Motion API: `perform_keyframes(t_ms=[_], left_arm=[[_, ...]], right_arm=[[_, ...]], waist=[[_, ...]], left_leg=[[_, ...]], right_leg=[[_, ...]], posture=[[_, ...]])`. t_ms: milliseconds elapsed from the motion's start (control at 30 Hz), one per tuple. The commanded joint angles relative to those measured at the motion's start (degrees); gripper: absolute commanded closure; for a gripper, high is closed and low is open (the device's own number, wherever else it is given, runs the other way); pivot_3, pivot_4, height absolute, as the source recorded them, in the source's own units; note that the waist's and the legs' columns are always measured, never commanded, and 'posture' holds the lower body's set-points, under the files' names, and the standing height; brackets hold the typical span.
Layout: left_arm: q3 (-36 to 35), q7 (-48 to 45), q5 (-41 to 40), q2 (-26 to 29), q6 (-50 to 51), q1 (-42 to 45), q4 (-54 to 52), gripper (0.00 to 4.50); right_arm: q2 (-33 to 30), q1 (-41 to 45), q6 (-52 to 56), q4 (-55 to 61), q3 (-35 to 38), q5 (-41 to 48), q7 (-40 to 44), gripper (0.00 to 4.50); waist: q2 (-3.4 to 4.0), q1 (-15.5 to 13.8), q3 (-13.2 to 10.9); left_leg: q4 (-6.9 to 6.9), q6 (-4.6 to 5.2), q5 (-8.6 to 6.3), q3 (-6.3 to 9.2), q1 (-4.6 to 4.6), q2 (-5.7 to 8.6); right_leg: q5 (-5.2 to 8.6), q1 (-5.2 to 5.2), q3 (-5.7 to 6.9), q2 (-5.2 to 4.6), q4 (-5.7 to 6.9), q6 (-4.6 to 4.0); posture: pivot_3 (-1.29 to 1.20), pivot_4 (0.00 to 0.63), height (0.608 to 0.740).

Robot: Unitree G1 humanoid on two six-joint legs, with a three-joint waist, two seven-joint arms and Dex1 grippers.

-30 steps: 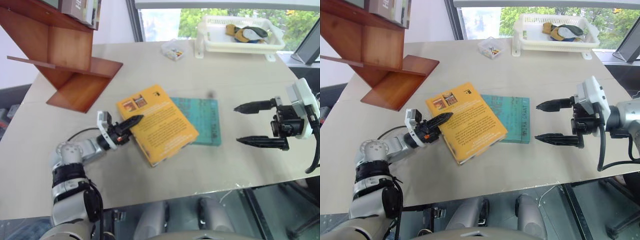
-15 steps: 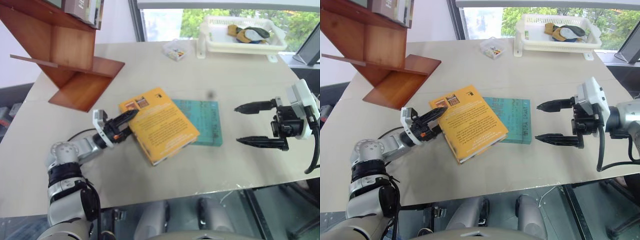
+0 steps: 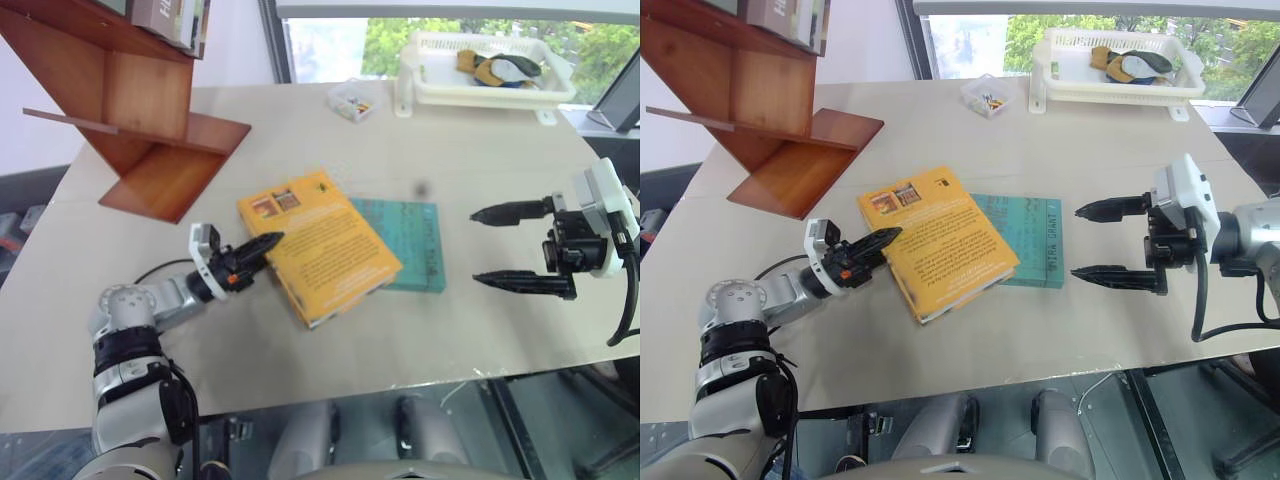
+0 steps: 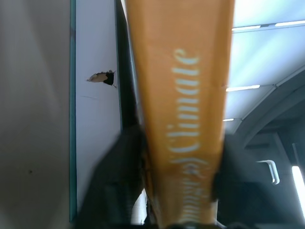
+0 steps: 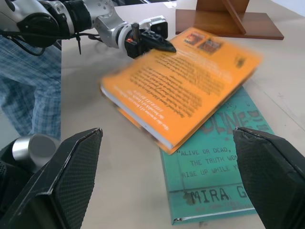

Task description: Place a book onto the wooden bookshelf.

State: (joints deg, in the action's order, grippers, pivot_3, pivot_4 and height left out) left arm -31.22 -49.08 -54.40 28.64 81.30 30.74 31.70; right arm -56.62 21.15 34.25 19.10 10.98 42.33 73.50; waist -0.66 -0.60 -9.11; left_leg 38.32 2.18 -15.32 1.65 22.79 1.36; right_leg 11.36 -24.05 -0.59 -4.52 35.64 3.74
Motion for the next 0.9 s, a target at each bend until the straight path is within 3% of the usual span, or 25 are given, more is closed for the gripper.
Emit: perform_keyframes(t_ms=[33,333,533,733,900], left_arm=[[-1.4,-0.2,-2.1,0.3,0.7,-0.7,-2.1,4.07],[-4.7,2.2,-5.4,-0.4,-0.2,-0.5,-5.5,4.07],[-5.8,6.0,-8.8,-0.5,-2.5,6.2,-13.7,4.07],[0.1,6.6,-6.5,1.5,-9.5,12.4,-25.9,4.07],[6.3,3.2,-2.0,6.2,-17.8,15.0,-33.7,4.07]], right_arm=[[0.2,0.6,-1.2,0.1,0.5,0.0,0.0,0.00],[0.3,1.5,-1.8,-1.0,-0.2,-0.2,0.9,0.00],[0.6,2.3,-2.0,-5.3,2.7,0.9,1.0,0.00],[0.6,1.9,-2.3,-9.4,6.9,2.3,1.1,0.00],[0.9,2.1,-1.9,-11.5,10.1,4.3,0.7,0.00]], waist=[[0.00,0.0,0.0],[-0.01,-0.1,0.0],[-0.33,-0.3,-0.2],[-0.40,-0.1,-0.3],[-0.37,0.0,-0.3]], left_leg=[[0.00,0.00,0.00,0.00,0.00,0.00],[0.00,-0.02,0.01,0.01,0.00,-0.01],[0.03,-0.04,0.02,0.08,0.04,-0.01],[0.02,-0.05,0.02,0.03,0.09,0.07],[-0.04,-0.06,0.03,-0.03,0.07,0.01]], right_leg=[[0.00,0.00,0.00,0.00,0.00,0.00],[0.00,0.00,0.00,-0.04,0.00,0.00],[0.00,0.01,0.08,-0.04,0.01,0.00],[0.00,0.00,0.01,-0.09,-0.08,0.00],[0.00,-0.03,-0.05,0.08,-0.12,0.00]], posture=[[0.00,0.150,0.740],[0.00,0.150,0.740],[0.00,0.150,0.740],[0.00,0.150,0.740],[0.00,0.150,0.740]])
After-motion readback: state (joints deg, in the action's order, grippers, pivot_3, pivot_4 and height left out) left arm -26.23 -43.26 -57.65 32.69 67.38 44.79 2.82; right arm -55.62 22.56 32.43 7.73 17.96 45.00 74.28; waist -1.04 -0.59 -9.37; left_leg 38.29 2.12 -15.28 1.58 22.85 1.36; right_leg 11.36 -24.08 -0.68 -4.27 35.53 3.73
